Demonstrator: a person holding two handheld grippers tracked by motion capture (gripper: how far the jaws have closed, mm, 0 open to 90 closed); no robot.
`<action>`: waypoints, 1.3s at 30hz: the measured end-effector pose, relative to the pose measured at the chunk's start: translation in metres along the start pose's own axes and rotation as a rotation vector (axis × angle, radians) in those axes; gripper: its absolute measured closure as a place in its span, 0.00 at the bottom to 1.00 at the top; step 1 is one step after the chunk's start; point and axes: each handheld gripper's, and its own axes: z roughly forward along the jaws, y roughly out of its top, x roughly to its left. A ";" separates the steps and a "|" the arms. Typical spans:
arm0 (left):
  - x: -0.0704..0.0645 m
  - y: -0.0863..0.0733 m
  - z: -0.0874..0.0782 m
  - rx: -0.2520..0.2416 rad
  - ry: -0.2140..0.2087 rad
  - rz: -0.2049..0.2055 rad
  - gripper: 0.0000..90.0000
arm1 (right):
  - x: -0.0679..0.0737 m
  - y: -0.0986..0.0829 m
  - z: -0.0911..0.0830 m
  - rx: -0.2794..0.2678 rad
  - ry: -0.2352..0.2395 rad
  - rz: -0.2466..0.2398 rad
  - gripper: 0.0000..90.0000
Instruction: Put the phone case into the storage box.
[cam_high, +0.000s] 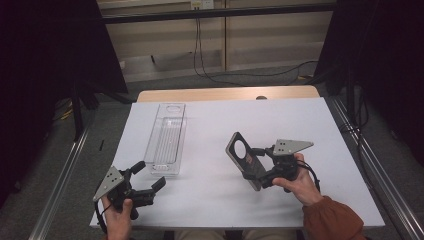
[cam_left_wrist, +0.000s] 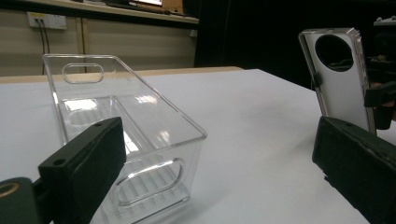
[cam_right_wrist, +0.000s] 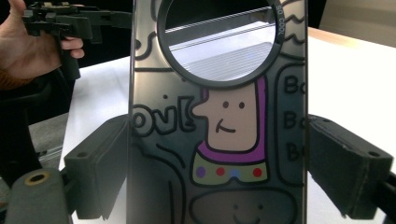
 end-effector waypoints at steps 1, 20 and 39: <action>-0.002 0.000 0.001 0.001 -0.014 -0.009 0.03 | 0.001 0.000 0.000 0.001 0.004 -0.003 0.13; -0.025 0.012 0.030 -0.005 -0.212 0.022 0.01 | 0.009 0.001 0.009 0.011 0.079 -0.022 0.13; -0.037 0.031 0.073 0.010 -0.345 0.035 0.02 | 0.011 0.005 0.011 -0.002 0.109 -0.035 0.13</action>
